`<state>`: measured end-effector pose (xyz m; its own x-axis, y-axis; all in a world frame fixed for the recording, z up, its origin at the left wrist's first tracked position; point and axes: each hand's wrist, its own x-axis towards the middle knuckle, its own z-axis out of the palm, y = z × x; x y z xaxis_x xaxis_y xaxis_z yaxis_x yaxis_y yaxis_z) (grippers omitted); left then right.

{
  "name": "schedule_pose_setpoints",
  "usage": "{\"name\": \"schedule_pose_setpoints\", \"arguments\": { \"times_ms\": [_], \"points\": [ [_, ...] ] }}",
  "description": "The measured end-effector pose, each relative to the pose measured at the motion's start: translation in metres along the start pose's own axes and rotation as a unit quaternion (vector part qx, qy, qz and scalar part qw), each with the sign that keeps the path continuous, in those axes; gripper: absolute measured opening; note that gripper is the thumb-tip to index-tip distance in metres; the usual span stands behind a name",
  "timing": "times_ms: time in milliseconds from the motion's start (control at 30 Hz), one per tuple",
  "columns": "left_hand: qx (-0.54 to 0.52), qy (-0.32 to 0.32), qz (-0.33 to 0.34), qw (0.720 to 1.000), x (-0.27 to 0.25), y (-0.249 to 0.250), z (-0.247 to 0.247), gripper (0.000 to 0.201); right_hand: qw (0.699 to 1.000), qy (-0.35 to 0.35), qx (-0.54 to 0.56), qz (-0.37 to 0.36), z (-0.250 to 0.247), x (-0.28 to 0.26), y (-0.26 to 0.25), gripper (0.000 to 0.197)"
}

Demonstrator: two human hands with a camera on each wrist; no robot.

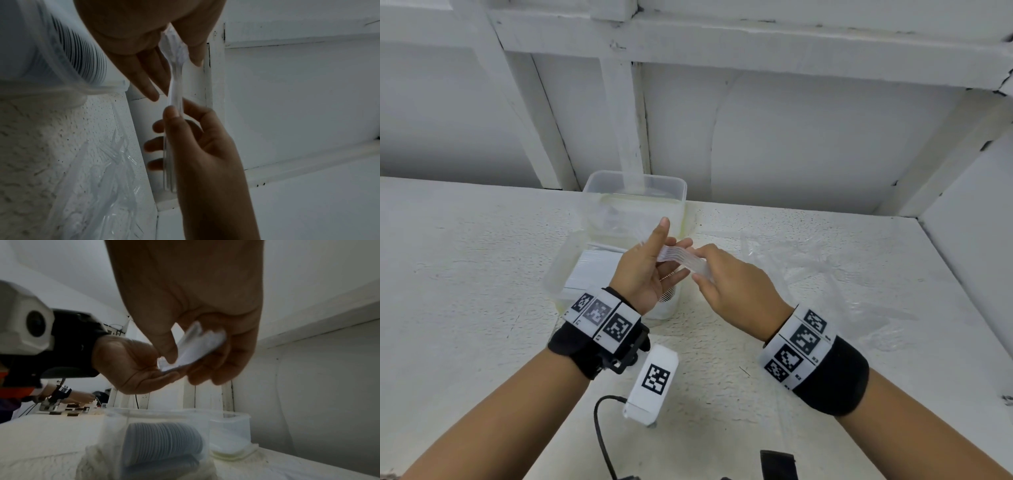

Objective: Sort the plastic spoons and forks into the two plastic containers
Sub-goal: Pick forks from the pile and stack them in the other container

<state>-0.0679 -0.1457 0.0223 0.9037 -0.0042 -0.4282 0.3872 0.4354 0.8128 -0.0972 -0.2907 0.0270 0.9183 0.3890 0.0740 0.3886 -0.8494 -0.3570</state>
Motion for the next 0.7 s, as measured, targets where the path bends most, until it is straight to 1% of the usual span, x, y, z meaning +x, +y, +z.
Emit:
{"name": "schedule_pose_setpoints", "arguments": {
  "times_ms": [67,133,233,300,333,400,433,500,600,700],
  "points": [
    [-0.005,0.01,0.002,1.0,0.002,0.003,-0.002,0.032,0.999,0.012,-0.028,-0.01,-0.003,0.009,-0.001,0.037],
    [0.02,0.0,0.003,1.0,0.004,0.01,-0.006,0.038,1.0,0.017,-0.007,-0.01,-0.007,0.02,-0.002,0.035],
    [0.13,-0.029,-0.002,0.991,0.01,0.033,-0.018,0.051,0.998,0.015,0.061,0.011,-0.019,0.043,0.001,0.033],
    [0.219,-0.02,0.013,0.976,0.017,0.056,-0.032,0.053,0.996,0.018,0.086,0.022,-0.027,0.062,0.005,0.032],
    [0.263,-0.006,0.031,0.964,0.023,0.07,-0.041,0.051,0.995,0.022,0.09,0.023,-0.032,0.073,0.008,0.032],
    [0.345,0.027,0.078,0.935,0.037,0.097,-0.06,0.039,0.995,0.017,0.093,0.024,-0.039,0.098,0.012,0.033],
    [0.379,0.043,0.094,0.92,0.046,0.11,-0.07,0.034,0.996,0.004,0.089,0.025,-0.04,0.112,0.013,0.033],
    [0.444,0.068,0.104,0.887,0.07,0.132,-0.086,0.028,0.997,-0.036,0.057,0.029,-0.04,0.141,0.013,0.034],
    [0.538,0.09,0.087,0.834,0.107,0.151,-0.105,0.026,0.996,-0.084,-0.001,0.032,-0.027,0.182,0.01,0.033],
    [0.615,0.084,0.032,0.784,0.136,0.153,-0.114,0.035,0.99,-0.135,-0.035,0.028,-0.005,0.218,0.008,0.033]
  ]
}}
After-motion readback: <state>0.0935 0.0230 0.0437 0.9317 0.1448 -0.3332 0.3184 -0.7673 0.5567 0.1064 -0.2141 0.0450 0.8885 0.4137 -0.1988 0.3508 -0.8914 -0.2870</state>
